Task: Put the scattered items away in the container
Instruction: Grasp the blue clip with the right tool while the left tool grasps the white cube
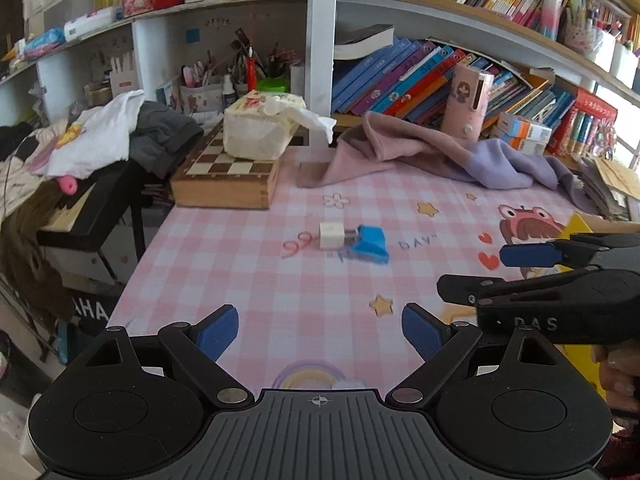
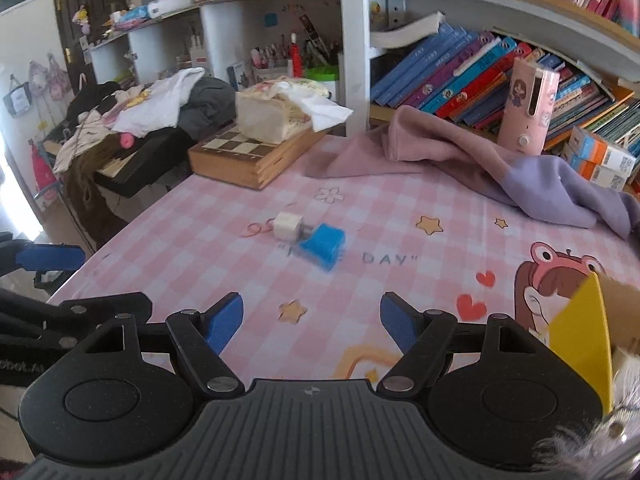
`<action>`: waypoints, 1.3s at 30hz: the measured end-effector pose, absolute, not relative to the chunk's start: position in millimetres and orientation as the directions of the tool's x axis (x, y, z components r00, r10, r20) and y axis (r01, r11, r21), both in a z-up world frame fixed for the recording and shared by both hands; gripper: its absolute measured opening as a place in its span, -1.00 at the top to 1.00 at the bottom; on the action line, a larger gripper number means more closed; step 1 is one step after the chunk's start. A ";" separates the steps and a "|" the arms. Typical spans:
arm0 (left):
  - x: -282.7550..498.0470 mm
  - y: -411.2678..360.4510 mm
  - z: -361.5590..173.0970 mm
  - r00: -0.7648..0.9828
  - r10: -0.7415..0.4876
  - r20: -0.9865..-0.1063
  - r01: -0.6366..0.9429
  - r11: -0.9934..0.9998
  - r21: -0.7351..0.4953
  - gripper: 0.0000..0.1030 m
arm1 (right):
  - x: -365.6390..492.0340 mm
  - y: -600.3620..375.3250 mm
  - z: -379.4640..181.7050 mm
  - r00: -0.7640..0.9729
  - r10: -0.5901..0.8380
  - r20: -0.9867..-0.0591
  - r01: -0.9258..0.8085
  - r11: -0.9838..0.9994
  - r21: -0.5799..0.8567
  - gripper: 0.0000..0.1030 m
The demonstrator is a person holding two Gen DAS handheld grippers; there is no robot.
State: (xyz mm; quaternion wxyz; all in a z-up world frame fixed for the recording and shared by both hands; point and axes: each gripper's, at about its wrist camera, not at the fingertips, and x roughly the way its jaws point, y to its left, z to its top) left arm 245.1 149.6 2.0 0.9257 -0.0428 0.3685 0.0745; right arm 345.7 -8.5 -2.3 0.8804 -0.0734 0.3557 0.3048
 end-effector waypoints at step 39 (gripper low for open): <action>429.7 147.8 -82.2 0.601 0.159 -0.784 -0.199 0.979 0.046 -0.63 | 463.8 -0.7 -74.2 0.513 0.387 -0.767 -0.469 0.874 0.128 0.53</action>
